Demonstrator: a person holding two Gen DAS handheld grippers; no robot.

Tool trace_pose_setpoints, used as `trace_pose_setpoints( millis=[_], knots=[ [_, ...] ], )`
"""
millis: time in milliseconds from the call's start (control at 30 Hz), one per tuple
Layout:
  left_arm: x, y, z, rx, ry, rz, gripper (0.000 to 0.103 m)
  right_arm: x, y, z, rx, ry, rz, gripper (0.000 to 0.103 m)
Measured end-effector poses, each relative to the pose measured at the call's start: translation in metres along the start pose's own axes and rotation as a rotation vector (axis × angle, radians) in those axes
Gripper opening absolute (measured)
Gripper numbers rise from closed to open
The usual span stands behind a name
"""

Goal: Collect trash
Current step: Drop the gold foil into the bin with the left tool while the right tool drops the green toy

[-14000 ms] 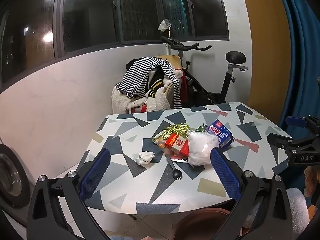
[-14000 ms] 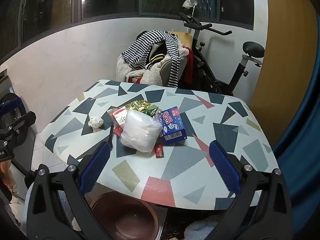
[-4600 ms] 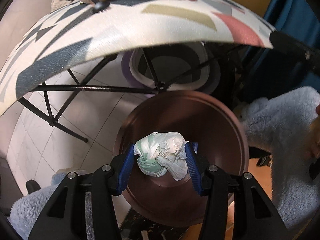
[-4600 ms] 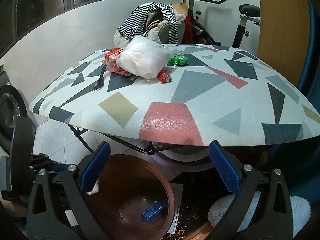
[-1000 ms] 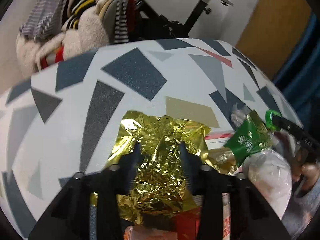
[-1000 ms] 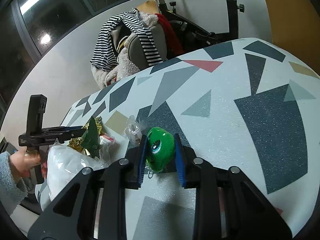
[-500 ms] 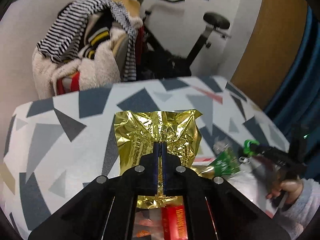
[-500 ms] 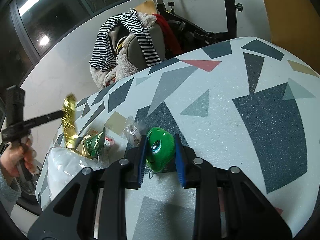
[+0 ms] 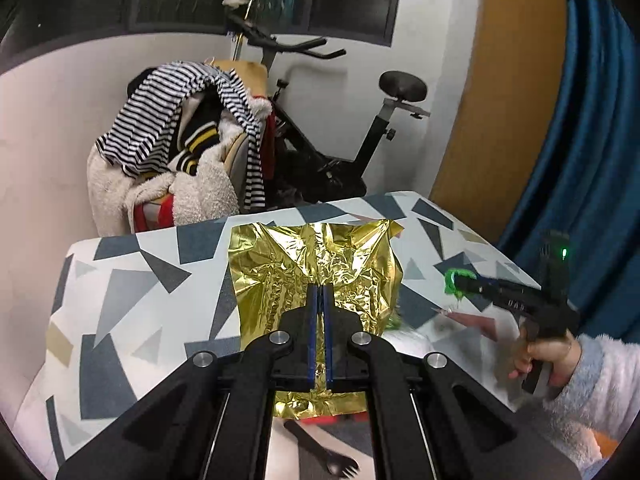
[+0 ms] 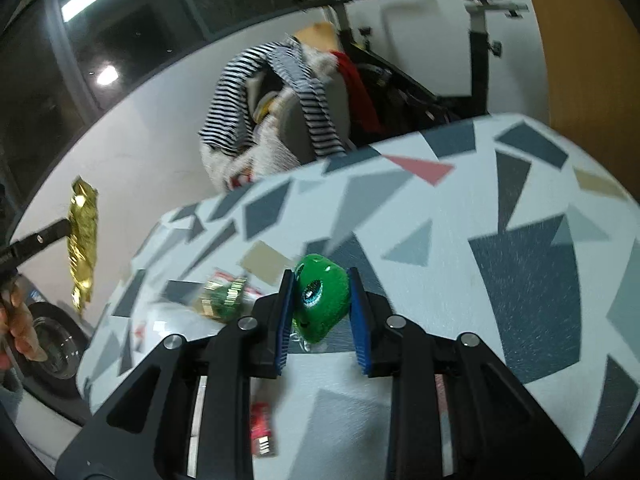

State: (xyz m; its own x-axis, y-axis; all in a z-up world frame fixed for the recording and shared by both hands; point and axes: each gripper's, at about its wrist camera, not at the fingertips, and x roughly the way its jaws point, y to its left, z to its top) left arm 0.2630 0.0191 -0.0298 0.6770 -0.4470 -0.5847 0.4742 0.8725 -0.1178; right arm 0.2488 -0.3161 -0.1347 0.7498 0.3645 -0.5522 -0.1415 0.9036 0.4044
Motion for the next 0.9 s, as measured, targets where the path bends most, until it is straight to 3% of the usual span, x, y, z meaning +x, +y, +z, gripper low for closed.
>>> trace_pose_setpoints(
  millis=[233, 467, 700, 900],
  knots=[
    [-0.056, -0.042, -0.034, 0.003, -0.032, -0.032, 0.003, -0.062, 0.047, -0.002, -0.109, -0.023, 0.052, 0.029],
    [-0.094, -0.089, -0.089, 0.002, -0.025, -0.049, 0.003, -0.117, 0.077, -0.038, -0.133, -0.024, 0.099, 0.029],
    [-0.114, -0.125, -0.152, -0.015, -0.012, -0.052, 0.003, -0.157, 0.086, -0.08, -0.131, -0.028, 0.114, 0.029],
    [-0.107, -0.15, -0.21, -0.012, 0.048, -0.029, 0.003, -0.169, 0.085, -0.105, -0.123, -0.02, 0.11, 0.029]
  ],
)
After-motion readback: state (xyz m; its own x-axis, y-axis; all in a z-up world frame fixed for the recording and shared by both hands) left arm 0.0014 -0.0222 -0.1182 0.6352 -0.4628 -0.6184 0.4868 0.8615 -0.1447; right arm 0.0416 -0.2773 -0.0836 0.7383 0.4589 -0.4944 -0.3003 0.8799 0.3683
